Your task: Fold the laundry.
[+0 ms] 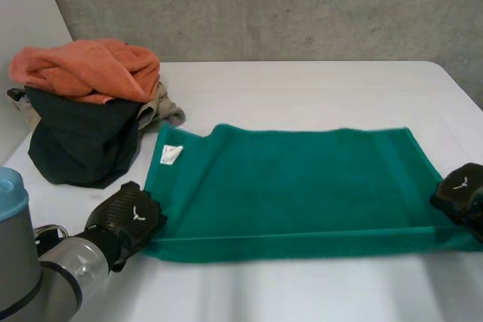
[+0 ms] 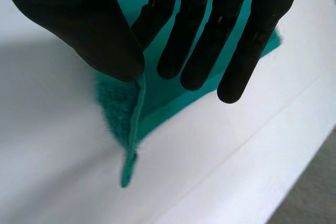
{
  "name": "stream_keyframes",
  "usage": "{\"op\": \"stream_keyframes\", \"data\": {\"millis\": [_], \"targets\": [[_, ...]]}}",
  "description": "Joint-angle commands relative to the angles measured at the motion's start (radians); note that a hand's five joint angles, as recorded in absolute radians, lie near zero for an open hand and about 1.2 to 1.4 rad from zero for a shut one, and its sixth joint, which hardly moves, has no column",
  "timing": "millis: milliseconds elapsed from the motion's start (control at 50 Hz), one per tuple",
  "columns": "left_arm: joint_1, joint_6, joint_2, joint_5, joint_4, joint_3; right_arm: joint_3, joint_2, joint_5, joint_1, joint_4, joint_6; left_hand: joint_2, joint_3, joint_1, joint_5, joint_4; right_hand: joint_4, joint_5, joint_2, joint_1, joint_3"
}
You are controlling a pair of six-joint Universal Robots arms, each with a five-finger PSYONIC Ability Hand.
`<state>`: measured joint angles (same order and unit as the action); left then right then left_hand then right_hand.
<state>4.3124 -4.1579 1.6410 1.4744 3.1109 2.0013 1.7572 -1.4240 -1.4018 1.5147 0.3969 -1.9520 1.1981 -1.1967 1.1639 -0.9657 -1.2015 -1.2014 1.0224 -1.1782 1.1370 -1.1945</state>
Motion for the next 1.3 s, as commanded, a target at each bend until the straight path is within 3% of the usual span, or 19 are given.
{"op": "stream_keyframes", "data": {"millis": [20,120,200,480,680,700,720,740,760,780,860,1000,1100,1200,1300], "targets": [[-0.007,0.013,0.114,-0.003,0.188,-0.105,-0.060,0.078,-0.003,0.010,-0.188,-0.117,0.198,-0.200,0.232,-0.256,-0.195,-0.195,0.199,-0.218,0.259,-0.202],[-0.010,0.012,0.299,0.010,0.408,-0.234,-0.154,0.218,-0.008,0.082,-0.303,-0.199,0.198,-0.200,0.232,-0.256,-0.195,-0.195,0.199,-0.218,0.259,-0.202],[-0.011,0.002,0.411,0.015,0.486,-0.338,-0.243,0.318,-0.020,0.153,-0.429,-0.216,0.198,-0.200,0.232,-0.256,-0.195,-0.195,0.199,-0.218,0.259,-0.202],[-0.013,-0.001,0.724,0.044,0.503,-0.722,-0.516,0.609,-0.085,0.214,-0.785,-0.217,0.198,-0.200,0.232,-0.256,-0.195,-0.195,0.199,-0.218,0.259,-0.202],[-0.005,0.008,0.867,0.046,0.506,-0.923,-0.642,0.744,-0.126,0.219,-0.856,-0.216,0.198,-0.200,0.232,-0.256,-0.195,-0.195,0.199,-0.218,0.259,-0.202],[-0.005,0.008,0.870,0.044,0.506,-0.926,-0.659,0.760,-0.132,0.223,-0.857,-0.217,0.135,-0.136,0.169,-0.192,-0.131,0.037,-0.032,0.013,0.028,0.030],[-0.010,0.004,0.873,0.041,0.506,-0.927,-0.665,0.766,-0.135,0.225,-0.857,-0.219,-0.755,0.754,-0.721,0.698,0.759,0.492,-0.488,0.469,-0.428,0.485],[-0.013,0.001,0.875,0.040,0.506,-0.928,-0.674,0.774,-0.140,0.229,-0.859,-0.222,-1.024,1.022,-0.989,0.966,1.027,1.027,-1.022,1.004,-0.962,1.020],[-0.016,0.008,0.873,0.038,0.508,-0.926,-0.674,0.775,-0.141,0.229,-0.857,-0.226,-0.936,0.935,-0.902,0.879,0.940,1.027,-1.022,1.004,-0.962,1.020],[-0.014,0.010,0.872,0.040,0.508,-0.926,-0.674,0.774,-0.146,0.229,-0.856,-0.235,-1.024,1.022,-0.989,0.966,1.027,1.027,-1.022,1.004,-0.962,1.020],[-0.023,0.012,0.858,0.044,0.508,-0.917,-0.660,0.728,-0.157,0.237,-0.840,-0.318,-1.024,1.022,-0.989,0.966,1.027,1.027,-1.022,1.004,-0.962,1.020],[-0.025,0.027,0.693,0.047,0.497,-0.813,-0.535,0.472,-0.115,0.210,-0.624,-0.513,-1.024,1.022,-0.989,0.966,1.027,1.027,-1.022,1.004,-0.962,1.020],[-0.025,0.111,0.568,0.044,0.492,-0.693,-0.449,0.360,-0.007,0.134,-0.396,-0.559,-1.024,1.022,-0.989,0.966,1.027,1.027,-1.022,1.004,-0.962,1.020],[-0.027,0.235,0.484,0.037,0.494,-0.579,-0.342,0.338,0.130,0.015,-0.221,-0.553,-1.024,1.022,-0.989,0.966,1.027,0.818,-0.813,0.794,-0.753,0.811],[-0.033,0.314,0.447,0.034,0.498,-0.512,-0.254,0.335,0.198,-0.070,-0.257,-0.536,-1.024,1.022,-0.989,0.966,1.027,0.779,-0.774,0.756,-0.715,0.772]]}}
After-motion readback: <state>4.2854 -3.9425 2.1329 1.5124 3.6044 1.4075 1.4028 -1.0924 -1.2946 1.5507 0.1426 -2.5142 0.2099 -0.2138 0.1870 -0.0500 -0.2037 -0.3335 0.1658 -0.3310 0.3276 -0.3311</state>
